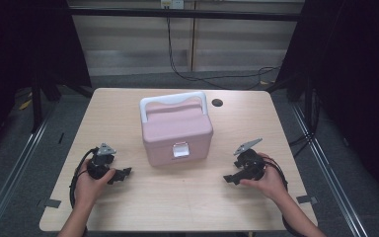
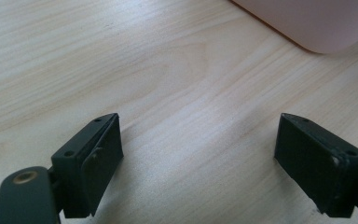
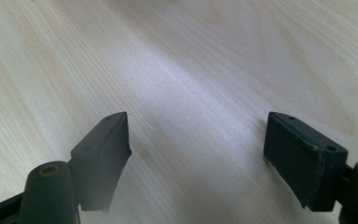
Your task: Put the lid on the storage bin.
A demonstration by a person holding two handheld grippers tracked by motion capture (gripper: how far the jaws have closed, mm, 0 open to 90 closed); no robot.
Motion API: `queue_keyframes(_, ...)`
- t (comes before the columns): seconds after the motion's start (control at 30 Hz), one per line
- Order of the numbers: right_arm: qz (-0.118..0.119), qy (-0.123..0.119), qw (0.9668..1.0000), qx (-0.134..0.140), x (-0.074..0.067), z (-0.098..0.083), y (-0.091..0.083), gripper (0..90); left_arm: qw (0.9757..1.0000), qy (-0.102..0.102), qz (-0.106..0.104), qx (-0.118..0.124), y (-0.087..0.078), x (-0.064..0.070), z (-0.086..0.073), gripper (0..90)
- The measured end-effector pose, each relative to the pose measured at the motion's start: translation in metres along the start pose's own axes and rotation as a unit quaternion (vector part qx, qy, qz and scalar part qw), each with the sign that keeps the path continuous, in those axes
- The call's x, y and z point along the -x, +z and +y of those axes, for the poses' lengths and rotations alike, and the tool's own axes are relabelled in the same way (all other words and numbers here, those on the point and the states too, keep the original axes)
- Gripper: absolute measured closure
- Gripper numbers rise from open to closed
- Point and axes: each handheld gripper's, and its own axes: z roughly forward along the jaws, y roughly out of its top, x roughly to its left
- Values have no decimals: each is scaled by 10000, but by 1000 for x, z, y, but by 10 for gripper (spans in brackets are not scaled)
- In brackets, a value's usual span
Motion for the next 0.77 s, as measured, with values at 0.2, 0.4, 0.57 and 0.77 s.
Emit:
queue_keyframes(0.2,-77,-139,9989,448,3,-12,1,199,9998,156,16,104,2,3,-4,82)
queue_keyframes(0.4,-312,-389,9952,845,-2,-22,6,163,9997,166,-12,161,6,7,-6,0)
queue_keyframes(0.57,-317,-421,9929,1071,-1,-27,7,155,9997,204,14,155,5,7,-6,0)
queue_keyframes(0.77,-322,-395,9914,1209,-1,-31,8,154,9997,202,16,157,5,7,-6,0)
